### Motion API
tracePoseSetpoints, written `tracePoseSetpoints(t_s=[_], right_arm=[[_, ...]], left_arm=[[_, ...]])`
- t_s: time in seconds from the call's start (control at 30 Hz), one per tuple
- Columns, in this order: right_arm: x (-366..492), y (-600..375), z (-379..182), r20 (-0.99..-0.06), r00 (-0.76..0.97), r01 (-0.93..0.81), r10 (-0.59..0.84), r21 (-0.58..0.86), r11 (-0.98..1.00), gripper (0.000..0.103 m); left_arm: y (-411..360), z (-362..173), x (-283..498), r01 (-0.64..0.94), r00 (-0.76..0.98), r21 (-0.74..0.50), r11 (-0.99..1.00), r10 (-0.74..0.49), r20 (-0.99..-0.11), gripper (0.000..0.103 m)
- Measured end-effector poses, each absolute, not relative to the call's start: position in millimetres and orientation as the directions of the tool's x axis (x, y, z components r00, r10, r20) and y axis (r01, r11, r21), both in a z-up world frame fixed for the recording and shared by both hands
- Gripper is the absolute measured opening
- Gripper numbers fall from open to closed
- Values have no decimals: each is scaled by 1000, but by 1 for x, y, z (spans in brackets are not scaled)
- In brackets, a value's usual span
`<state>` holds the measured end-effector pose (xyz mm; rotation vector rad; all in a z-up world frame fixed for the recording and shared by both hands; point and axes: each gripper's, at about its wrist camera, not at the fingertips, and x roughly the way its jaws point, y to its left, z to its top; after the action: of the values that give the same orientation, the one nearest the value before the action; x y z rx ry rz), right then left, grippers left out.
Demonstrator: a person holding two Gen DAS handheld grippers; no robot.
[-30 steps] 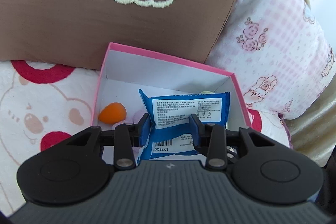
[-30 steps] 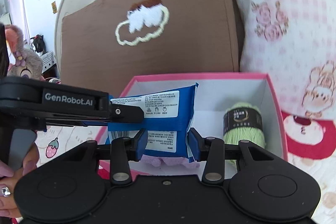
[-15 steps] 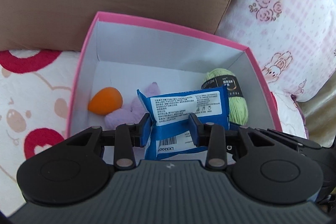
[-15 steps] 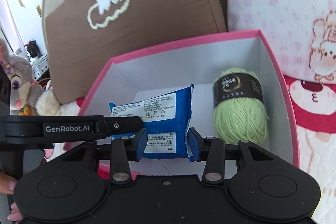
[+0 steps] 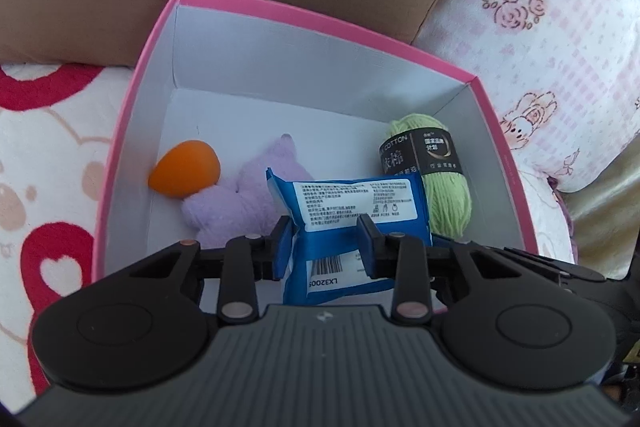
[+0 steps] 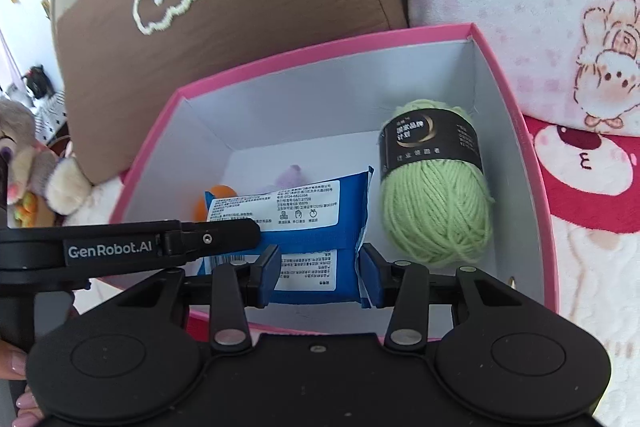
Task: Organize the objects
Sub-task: 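Lower the wet-wipe pack into the box and open the left tool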
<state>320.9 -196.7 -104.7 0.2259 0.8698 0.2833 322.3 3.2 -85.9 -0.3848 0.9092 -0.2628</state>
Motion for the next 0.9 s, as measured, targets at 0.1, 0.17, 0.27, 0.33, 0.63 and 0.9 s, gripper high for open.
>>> tracePoseSetpoints(t_s=[0.1, 0.17, 0.27, 0.33, 0.63, 0.9], right_arm=[[324, -195, -108, -732, 601, -154, 320, 286, 946, 49], [326, -193, -110, -741, 594, -165, 312, 268, 949, 49], [327, -192, -113, -752, 581, -180, 312, 255, 950, 49], [328, -193, -113, -756, 580, -177, 304, 248, 952, 49], [335, -193, -121, -788, 555, -157, 268, 217, 963, 49], [338, -195, -131, -799, 547, -141, 250, 206, 968, 49]], left_arm=[[5, -93, 325, 51, 576, -442, 895, -388, -720, 32], [4, -96, 325, 57, 570, -437, 898, -388, -724, 31], [3, -99, 326, 61, 565, -427, 902, -384, -731, 29], [5, -100, 326, 56, 563, -445, 894, -396, -725, 29], [-5, -104, 330, 86, 572, -392, 916, -367, -734, 27], [-16, -108, 334, 91, 585, -331, 939, -319, -745, 24]])
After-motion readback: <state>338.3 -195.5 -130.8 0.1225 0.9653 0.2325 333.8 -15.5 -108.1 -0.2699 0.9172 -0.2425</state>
